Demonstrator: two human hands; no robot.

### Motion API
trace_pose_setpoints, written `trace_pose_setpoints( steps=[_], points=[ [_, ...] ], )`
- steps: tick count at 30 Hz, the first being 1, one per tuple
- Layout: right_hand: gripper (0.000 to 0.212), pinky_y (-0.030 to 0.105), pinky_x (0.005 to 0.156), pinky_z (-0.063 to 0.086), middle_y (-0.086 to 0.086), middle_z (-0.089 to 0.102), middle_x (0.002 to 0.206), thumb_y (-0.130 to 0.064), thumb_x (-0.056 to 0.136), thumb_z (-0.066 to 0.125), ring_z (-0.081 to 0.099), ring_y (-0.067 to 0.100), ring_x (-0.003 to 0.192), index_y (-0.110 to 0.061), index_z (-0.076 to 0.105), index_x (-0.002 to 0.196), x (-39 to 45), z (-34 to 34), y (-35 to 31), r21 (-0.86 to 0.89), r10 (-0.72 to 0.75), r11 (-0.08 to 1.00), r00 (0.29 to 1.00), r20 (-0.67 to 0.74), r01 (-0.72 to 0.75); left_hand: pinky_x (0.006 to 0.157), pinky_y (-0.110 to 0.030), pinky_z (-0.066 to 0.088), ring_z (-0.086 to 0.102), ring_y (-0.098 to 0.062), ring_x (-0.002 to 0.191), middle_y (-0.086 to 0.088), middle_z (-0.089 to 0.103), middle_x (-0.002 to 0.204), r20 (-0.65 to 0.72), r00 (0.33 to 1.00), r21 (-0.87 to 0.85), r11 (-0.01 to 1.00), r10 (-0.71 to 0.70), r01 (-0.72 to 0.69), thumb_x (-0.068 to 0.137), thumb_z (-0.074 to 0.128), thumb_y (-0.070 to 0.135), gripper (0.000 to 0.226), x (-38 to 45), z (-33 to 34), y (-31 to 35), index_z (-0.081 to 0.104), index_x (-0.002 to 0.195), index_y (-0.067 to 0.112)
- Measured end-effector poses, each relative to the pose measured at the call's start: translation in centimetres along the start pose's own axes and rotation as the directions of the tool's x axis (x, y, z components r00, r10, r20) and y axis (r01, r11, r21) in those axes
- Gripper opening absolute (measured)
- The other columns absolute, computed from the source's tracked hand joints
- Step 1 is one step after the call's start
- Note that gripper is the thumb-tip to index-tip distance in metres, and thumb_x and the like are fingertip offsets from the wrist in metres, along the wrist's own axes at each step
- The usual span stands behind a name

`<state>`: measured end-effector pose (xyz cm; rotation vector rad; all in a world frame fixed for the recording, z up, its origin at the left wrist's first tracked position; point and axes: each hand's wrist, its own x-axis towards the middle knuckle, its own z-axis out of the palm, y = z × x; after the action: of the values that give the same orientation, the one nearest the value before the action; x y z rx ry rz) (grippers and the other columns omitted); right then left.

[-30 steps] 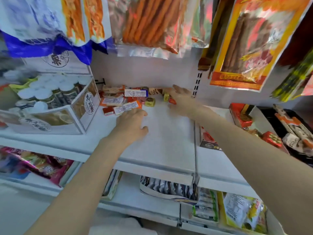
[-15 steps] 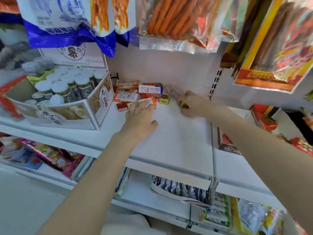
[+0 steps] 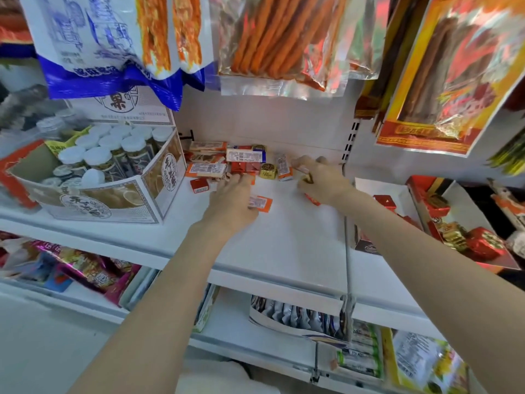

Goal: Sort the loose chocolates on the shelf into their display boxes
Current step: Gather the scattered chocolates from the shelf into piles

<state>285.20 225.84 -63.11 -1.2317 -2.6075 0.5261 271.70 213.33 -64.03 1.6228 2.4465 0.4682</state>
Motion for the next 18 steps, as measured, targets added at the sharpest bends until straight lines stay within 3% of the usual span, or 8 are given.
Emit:
trace_pose_setpoints(
  steps=[3, 6, 10, 14, 18],
  points=[
    [0.056, 0.041, 0.091, 0.043, 0.020, 0.034, 0.128, -0.018, 0.091, 0.042, 0.051, 0.042, 0.106, -0.024, 0.023, 0.144, 1.4, 1.3, -0.6, -0.155, 0.008, 0.988, 0.998, 0.057, 0.001, 0.100, -0.045, 0.034, 0.035, -0.032, 0.119, -0.011, 0.043, 0.121, 0.084, 0.996, 0.024, 0.999, 0.025, -0.028, 0.084, 0.060, 0.023, 0.040, 0.0, -0.4, -0.4, 0.053, 0.123, 0.019],
    [0.052, 0.045, 0.096, 0.041, 0.018, 0.034, 0.132, -0.021, 0.091, 0.043, 0.046, 0.041, 0.116, -0.025, 0.030, 0.141, 2.0, 1.9, -0.8, -0.250, 0.023, 0.968, 0.995, 0.092, 0.001, 0.104, -0.044, 0.030, 0.033, -0.032, 0.121, -0.010, 0.043, 0.121, 0.128, 0.990, 0.013, 0.998, 0.052, -0.055, 0.084, 0.062, 0.024, 0.035, 0.0, -0.6, -1.1, 0.059, 0.118, 0.022],
    [0.038, 0.039, 0.086, 0.044, 0.013, 0.041, 0.129, -0.031, 0.092, 0.044, 0.050, 0.035, 0.112, -0.021, 0.043, 0.129, -1.1, 1.9, -0.5, -0.216, -0.048, 0.975, 0.997, 0.053, 0.059, 0.105, -0.038, 0.027, 0.037, -0.028, 0.120, -0.010, 0.050, 0.120, 0.191, 0.972, -0.034, 0.991, 0.136, -0.132, 0.084, 0.060, 0.013, 0.035, 0.0, -1.1, -1.8, 0.059, 0.119, 0.018],
    [0.037, 0.036, 0.074, 0.043, 0.011, 0.045, 0.116, -0.040, 0.092, 0.045, 0.044, 0.031, 0.112, -0.017, 0.044, 0.121, -6.6, 2.2, -0.3, -0.219, -0.119, 0.969, 0.993, 0.011, 0.119, 0.101, -0.041, 0.035, 0.042, -0.029, 0.115, -0.007, 0.053, 0.111, 0.206, 0.968, -0.056, 0.989, 0.143, -0.135, 0.083, 0.059, 0.005, 0.038, -0.4, -1.3, -2.3, 0.059, 0.118, 0.020],
    [0.055, 0.038, 0.077, 0.044, 0.010, 0.049, 0.112, -0.056, 0.083, 0.050, 0.047, 0.031, 0.108, -0.012, 0.042, 0.114, -9.5, 2.8, -1.3, -0.193, -0.004, 0.981, 0.997, -0.083, -0.012, 0.102, -0.040, 0.036, 0.044, -0.029, 0.116, -0.006, 0.054, 0.118, 0.193, 0.974, -0.062, 0.992, 0.122, -0.112, 0.082, 0.059, 0.005, 0.043, -1.7, -1.2, -2.2, 0.054, 0.124, 0.017]
  ],
)
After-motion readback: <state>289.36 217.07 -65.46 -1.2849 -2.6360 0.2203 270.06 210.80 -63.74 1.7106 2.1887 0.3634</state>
